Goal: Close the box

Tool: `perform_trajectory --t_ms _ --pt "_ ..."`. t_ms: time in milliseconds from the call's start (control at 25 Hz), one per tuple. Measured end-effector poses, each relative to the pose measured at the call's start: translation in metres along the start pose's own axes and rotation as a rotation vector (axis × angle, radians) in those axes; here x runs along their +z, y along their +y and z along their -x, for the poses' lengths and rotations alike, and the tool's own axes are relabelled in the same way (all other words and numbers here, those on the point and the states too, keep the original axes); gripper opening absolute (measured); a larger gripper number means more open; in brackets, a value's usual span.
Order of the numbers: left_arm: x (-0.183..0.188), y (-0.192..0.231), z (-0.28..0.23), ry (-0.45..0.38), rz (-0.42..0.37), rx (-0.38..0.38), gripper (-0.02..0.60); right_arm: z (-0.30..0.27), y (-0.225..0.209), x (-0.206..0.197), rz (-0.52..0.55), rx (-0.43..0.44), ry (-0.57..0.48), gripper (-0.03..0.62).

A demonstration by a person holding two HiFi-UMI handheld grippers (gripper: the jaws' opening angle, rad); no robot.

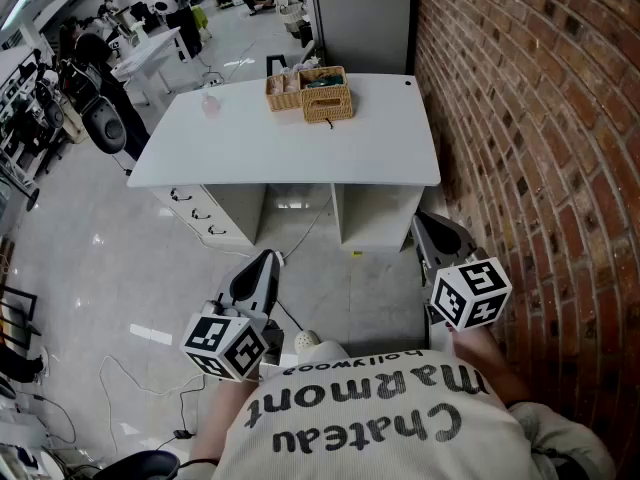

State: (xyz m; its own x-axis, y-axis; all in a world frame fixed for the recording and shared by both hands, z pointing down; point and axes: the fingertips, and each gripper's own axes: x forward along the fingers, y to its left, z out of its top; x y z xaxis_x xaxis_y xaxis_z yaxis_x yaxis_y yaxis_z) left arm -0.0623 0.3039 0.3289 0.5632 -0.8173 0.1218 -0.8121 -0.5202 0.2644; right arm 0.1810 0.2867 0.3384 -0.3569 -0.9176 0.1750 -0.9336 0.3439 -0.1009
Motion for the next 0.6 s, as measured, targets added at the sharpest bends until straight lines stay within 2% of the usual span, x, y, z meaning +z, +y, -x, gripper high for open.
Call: perform_trajectory --t_ms 320,600 --pt "-0.022 0.015 0.012 0.030 0.031 0.004 0.000 -0.004 0.012 -0.026 -0.022 0.006 0.027 0.003" --pt "-0.022 0.040 -0.009 0.037 0.046 -0.025 0.000 -0.033 0.008 -0.032 -0.082 -0.019 0.042 0.003"
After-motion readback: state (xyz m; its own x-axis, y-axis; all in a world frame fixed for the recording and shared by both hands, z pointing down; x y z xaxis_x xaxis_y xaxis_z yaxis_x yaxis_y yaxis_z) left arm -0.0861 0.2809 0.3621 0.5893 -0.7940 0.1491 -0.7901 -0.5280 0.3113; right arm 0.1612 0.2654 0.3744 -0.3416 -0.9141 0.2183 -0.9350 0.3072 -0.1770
